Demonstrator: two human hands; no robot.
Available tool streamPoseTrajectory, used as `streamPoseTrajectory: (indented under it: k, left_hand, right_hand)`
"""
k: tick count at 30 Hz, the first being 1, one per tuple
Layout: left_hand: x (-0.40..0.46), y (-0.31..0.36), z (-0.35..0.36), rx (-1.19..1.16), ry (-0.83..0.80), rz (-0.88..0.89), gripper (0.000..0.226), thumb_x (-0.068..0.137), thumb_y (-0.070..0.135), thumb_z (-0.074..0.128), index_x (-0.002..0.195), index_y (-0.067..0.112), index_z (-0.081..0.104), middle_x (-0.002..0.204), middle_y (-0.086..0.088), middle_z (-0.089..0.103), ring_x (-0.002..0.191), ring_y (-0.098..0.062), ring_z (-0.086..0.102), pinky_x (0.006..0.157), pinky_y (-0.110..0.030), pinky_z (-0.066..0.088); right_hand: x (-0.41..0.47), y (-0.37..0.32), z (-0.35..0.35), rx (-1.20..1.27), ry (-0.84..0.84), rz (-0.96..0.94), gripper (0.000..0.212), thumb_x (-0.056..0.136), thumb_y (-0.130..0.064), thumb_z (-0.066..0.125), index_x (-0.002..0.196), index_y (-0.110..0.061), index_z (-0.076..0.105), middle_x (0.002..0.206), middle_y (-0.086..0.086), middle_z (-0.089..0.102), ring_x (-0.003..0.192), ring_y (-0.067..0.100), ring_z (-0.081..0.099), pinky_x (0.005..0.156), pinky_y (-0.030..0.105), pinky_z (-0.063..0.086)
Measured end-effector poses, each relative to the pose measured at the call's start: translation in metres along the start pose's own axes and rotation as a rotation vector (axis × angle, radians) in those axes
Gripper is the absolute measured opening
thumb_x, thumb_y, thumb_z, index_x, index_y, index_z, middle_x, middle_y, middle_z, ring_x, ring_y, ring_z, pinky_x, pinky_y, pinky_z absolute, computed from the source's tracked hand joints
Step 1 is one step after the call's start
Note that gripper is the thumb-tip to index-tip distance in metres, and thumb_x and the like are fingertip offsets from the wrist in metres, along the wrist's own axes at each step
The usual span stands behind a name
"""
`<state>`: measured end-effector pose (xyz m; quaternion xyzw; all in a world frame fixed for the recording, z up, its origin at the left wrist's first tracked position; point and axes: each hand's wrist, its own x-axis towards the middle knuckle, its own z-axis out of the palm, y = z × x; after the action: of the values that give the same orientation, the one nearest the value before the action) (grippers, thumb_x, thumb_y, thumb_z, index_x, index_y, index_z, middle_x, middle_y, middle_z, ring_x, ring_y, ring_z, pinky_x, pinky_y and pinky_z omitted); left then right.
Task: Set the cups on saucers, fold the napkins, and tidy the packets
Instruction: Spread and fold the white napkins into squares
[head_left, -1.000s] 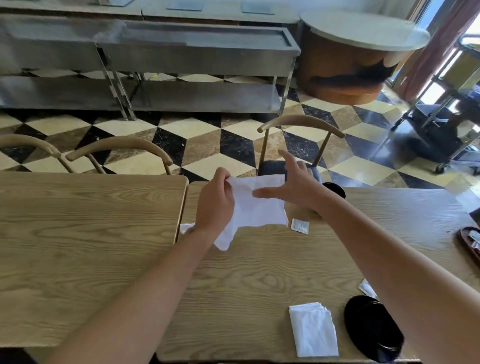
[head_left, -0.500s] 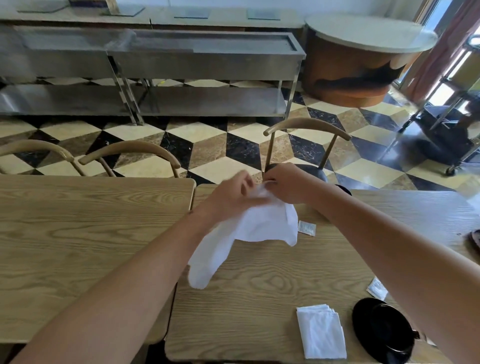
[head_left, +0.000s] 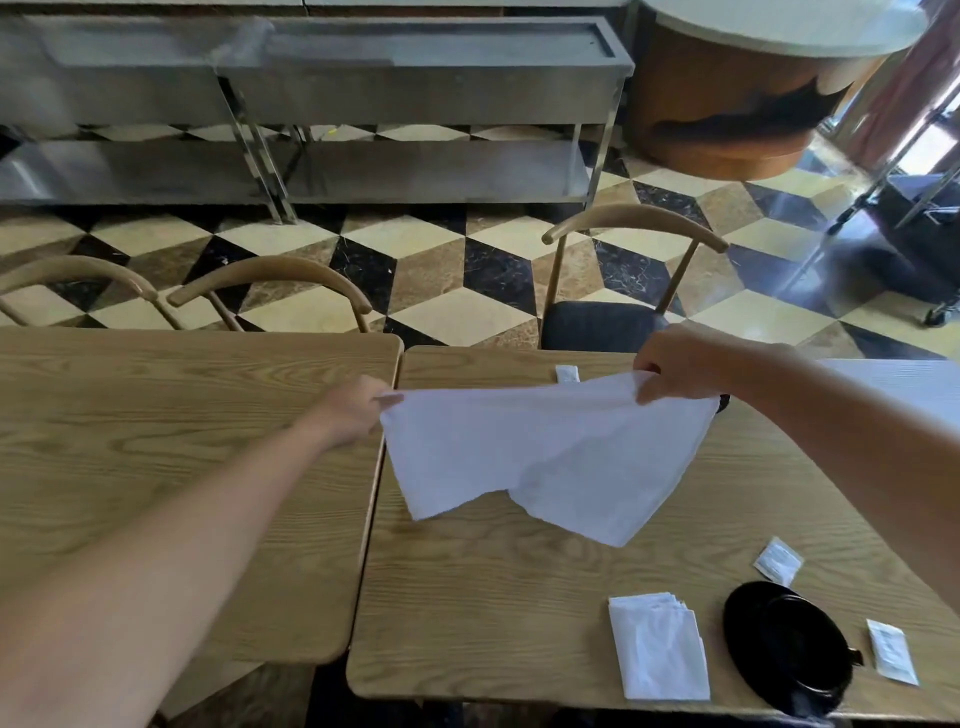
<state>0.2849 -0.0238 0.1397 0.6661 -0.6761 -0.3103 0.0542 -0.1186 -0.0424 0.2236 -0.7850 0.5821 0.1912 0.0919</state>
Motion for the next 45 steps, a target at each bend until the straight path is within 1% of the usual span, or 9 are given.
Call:
streamPoseTrajectory:
  k: [8, 14, 19, 22, 25, 29, 34, 39, 45]
  left_hand:
    - [0.038, 0.047, -0.094, 0.111, 0.273, 0.015, 0.046, 0.107, 0.04, 0.035, 0.087, 0.007, 0.062, 0.077, -0.018, 0.07, 0.069, -0.037, 0.07, 0.063, -0.04, 0.05]
    - [0.031, 0.065, -0.136, 0.009, 0.512, 0.111, 0.037, 0.106, 0.035, 0.038, 0.112, 0.024, 0.072, 0.079, -0.005, 0.073, 0.056, -0.022, 0.071, 0.055, -0.035, 0.054]
    - [0.011, 0.055, -0.132, 0.022, 0.542, 0.158, 0.038, 0.106, 0.027, 0.039, 0.132, 0.025, 0.067, 0.103, -0.011, 0.076, 0.063, -0.025, 0.072, 0.069, -0.046, 0.061]
    - [-0.004, 0.037, -0.11, 0.128, 0.603, 0.162, 0.04, 0.104, 0.018, 0.045, 0.141, 0.022, 0.06, 0.123, -0.016, 0.071, 0.091, -0.036, 0.072, 0.075, -0.045, 0.057]
    - [-0.025, 0.01, -0.066, 0.253, 0.655, 0.24, 0.049, 0.098, 0.006, 0.05, 0.145, 0.02, 0.056, 0.12, -0.018, 0.066, 0.097, -0.042, 0.066, 0.068, -0.045, 0.053]
    - [-0.058, -0.031, 0.008, 0.236, 0.496, 0.236, 0.058, 0.095, -0.002, 0.054, 0.148, 0.022, 0.052, 0.133, -0.014, 0.058, 0.083, -0.039, 0.067, 0.065, -0.05, 0.057]
    - [-0.108, -0.088, 0.112, 0.186, 0.255, 0.105, 0.075, 0.086, -0.021, 0.049, 0.149, 0.018, 0.05, 0.16, -0.019, 0.034, 0.111, -0.047, 0.062, 0.07, -0.04, 0.055]
    - [-0.145, -0.136, 0.181, 0.168, -0.13, -0.095, 0.075, 0.092, -0.015, 0.037, 0.155, 0.027, 0.041, 0.17, -0.003, 0.009, 0.154, -0.029, 0.017, 0.121, -0.036, 0.026]
    - [-0.166, -0.164, 0.208, 0.33, -0.301, -0.13, 0.066, 0.098, 0.001, 0.036, 0.15, 0.04, 0.045, 0.167, 0.006, 0.018, 0.153, -0.025, 0.017, 0.114, -0.036, 0.036]
  right_hand:
    - [0.025, 0.023, -0.037, 0.178, 0.392, 0.168, 0.023, 0.101, -0.018, 0.052, 0.087, -0.013, 0.07, 0.092, 0.016, 0.069, 0.091, 0.036, 0.065, 0.075, 0.042, 0.054]
    - [0.007, 0.022, -0.077, 0.266, 0.653, 0.174, 0.024, 0.098, -0.022, 0.053, 0.1, -0.021, 0.078, 0.094, 0.01, 0.073, 0.088, 0.035, 0.064, 0.073, 0.042, 0.054]
    - [-0.015, 0.013, -0.075, 0.247, 0.698, 0.123, 0.025, 0.099, -0.021, 0.055, 0.105, -0.019, 0.079, 0.097, 0.012, 0.075, 0.089, 0.036, 0.066, 0.076, 0.043, 0.055]
    - [-0.029, 0.009, -0.052, 0.203, 0.711, 0.087, 0.021, 0.099, -0.018, 0.057, 0.098, -0.017, 0.077, 0.085, 0.011, 0.074, 0.076, 0.031, 0.067, 0.067, 0.041, 0.056]
    - [-0.045, -0.004, 0.0, 0.117, 0.715, -0.002, 0.014, 0.093, -0.009, 0.065, 0.088, -0.017, 0.075, 0.075, 0.005, 0.072, 0.068, 0.029, 0.067, 0.058, 0.036, 0.055]
    - [-0.069, -0.023, 0.092, 0.149, 0.66, -0.117, 0.016, 0.075, 0.003, 0.077, 0.078, -0.013, 0.073, 0.07, 0.001, 0.068, 0.067, 0.029, 0.066, 0.051, 0.029, 0.046]
    - [-0.09, -0.06, 0.204, 0.296, 0.479, -0.035, 0.015, 0.077, -0.001, 0.076, 0.082, -0.015, 0.073, 0.079, 0.001, 0.067, 0.076, 0.029, 0.067, 0.057, 0.036, 0.053]
    - [-0.109, -0.094, 0.288, 0.272, 0.199, -0.022, 0.018, 0.076, -0.003, 0.073, 0.084, -0.019, 0.073, 0.082, -0.003, 0.066, 0.082, 0.024, 0.065, 0.063, 0.032, 0.045]
    - [-0.113, -0.107, 0.334, 0.327, -0.052, -0.054, 0.022, 0.09, -0.013, 0.055, 0.104, -0.025, 0.067, 0.101, -0.007, 0.062, 0.102, 0.017, 0.056, 0.08, 0.025, 0.039]
